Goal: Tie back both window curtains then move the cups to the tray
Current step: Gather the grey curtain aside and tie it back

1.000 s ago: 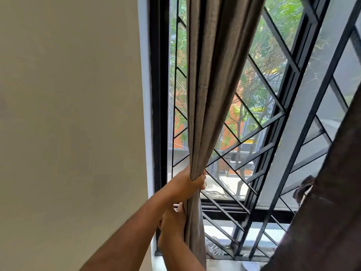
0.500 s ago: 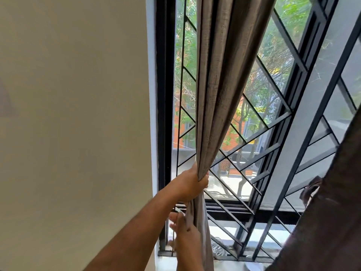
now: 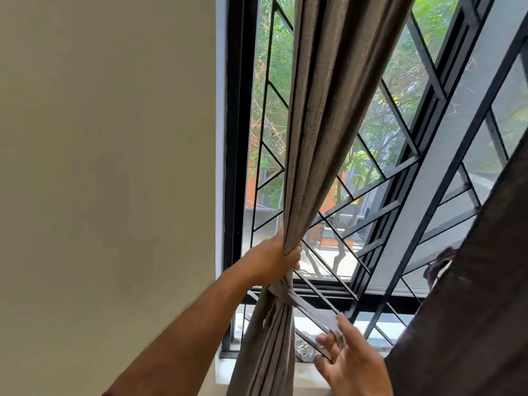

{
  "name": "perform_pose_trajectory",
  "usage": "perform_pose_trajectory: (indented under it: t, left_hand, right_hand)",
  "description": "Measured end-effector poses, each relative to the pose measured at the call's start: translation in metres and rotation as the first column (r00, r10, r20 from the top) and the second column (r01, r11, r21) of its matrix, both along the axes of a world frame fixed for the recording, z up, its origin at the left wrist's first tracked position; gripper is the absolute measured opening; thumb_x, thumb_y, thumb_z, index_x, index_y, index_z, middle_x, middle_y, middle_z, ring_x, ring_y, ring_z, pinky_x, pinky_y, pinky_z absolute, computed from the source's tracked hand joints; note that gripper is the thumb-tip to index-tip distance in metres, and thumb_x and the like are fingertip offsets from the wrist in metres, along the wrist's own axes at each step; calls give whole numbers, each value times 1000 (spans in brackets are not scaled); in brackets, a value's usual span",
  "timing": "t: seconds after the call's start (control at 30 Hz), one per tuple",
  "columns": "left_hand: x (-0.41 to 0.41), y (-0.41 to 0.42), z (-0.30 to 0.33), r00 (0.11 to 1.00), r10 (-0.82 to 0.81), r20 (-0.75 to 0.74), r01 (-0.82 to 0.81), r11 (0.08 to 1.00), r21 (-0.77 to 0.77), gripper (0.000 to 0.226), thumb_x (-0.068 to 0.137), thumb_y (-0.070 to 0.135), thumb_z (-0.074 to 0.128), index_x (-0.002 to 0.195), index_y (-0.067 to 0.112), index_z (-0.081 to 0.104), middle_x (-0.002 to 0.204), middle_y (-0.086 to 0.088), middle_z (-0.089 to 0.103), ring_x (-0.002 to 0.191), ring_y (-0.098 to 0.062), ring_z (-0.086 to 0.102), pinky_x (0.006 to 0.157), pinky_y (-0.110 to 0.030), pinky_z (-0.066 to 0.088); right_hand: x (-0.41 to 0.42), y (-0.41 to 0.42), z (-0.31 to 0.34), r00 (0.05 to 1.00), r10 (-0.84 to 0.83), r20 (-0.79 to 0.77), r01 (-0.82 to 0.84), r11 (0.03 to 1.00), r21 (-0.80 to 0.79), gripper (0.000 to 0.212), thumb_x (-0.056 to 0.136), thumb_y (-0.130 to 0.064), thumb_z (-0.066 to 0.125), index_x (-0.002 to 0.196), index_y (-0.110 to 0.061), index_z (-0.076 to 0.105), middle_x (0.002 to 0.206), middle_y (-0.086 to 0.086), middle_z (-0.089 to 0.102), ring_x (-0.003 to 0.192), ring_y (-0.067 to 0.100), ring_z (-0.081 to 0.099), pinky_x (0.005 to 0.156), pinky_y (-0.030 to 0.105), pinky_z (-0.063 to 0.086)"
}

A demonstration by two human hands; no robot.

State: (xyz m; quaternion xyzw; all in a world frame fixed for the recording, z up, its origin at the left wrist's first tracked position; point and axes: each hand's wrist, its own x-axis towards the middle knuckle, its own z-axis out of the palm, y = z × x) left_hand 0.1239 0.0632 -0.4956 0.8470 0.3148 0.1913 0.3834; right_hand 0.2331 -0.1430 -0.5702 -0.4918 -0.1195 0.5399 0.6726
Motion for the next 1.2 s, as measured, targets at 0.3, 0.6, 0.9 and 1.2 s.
perform_pose_trajectory:
  t: [0.3,0.6,0.9,1.2]
  left_hand:
    - [2,-6,-5,996,31,79,-30,999,-15,17,105,46,47,119,36,51,96,3,78,92,-17,76,92,-50,64]
    - [-9,-15,12,994,-109,4,109,994,-26,24,110,29,51,112,9,63,99,-5,78,100,-28,77,94,-49,63]
    - [-6,-18,12,989,-145,-22,145,989,3,28,108,36,58,100,12,69,95,1,72,89,-19,71,89,-45,62]
    - [1,-39,3,993,7,121,-28,985,173,28,101,49,61,85,27,65,85,-1,66,82,-22,69,81,-52,64]
  right_hand:
    - [-1,20,0,860,-120,496,-32,957,287,40,68,-20,91,106,-10,85,113,15,80,113,37,74,96,50,60]
    - [14,24,-7,920,-333,206,287,932,224,34,74,2,80,104,-10,73,91,5,80,96,34,73,77,39,64]
    - [56,65,-11,961,-256,108,234,955,183,44,94,4,67,136,-8,63,102,15,70,75,19,70,66,27,63]
    - [3,119,38,958,0,287,-19,998,64,29,87,-29,63,101,-4,69,100,35,66,94,52,69,83,65,56]
